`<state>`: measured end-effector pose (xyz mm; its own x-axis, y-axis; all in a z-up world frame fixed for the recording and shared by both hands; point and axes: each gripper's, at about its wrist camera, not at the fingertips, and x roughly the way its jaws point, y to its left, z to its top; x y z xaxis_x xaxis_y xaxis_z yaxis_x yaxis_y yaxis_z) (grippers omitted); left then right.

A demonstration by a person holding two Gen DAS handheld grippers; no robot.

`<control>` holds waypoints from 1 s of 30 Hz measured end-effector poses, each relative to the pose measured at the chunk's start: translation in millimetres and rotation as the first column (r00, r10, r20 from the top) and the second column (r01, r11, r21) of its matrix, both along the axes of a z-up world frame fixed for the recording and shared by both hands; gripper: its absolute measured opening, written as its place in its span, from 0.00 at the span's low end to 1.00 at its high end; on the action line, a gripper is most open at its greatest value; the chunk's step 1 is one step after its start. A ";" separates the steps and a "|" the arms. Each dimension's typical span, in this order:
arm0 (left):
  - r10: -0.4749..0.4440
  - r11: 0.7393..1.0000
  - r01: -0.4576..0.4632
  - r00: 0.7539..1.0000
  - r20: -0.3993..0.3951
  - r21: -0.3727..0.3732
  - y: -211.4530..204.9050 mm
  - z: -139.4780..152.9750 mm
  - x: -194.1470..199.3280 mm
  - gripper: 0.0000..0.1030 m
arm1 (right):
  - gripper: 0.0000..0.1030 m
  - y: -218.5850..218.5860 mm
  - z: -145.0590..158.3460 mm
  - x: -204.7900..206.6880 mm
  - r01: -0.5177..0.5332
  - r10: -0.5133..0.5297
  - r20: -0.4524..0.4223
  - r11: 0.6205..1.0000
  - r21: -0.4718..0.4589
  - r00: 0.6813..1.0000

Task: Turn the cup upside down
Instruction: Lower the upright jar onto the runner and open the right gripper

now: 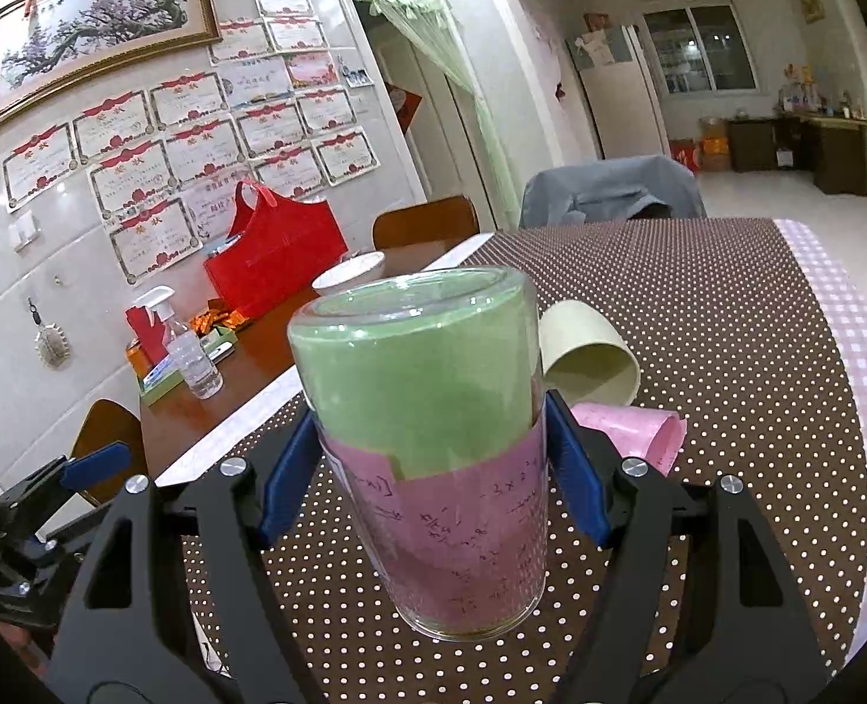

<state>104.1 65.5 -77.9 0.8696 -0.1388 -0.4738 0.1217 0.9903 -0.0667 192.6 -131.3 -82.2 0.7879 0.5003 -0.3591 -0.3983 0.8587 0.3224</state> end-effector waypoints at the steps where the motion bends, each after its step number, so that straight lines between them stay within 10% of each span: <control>1: 0.000 1.000 0.000 1.000 -0.001 -0.001 -0.2 -0.2 0.4 0.89 | 0.69 1.7 -1.5 -1.0 0.005 -0.005 0.004 1.000 -0.006 1.000; 25: 0.016 1.000 -0.016 1.000 0.008 0.001 2.1 3.6 -1.2 0.89 | 0.71 20.1 -43.8 -1.3 0.024 -0.029 -0.097 0.998 -0.050 0.995; 30: 0.014 1.000 -0.014 1.000 0.014 0.001 1.4 5.3 -3.5 0.89 | 0.94 13.3 -36.3 -14.3 0.029 -0.033 -0.104 0.999 -0.034 0.994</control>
<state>100.6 66.9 -72.6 0.8780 -0.1260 -0.4618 0.1085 0.9920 -0.0643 178.4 -118.0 -118.5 0.7601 0.4630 -0.4560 -0.3367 0.8808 0.3331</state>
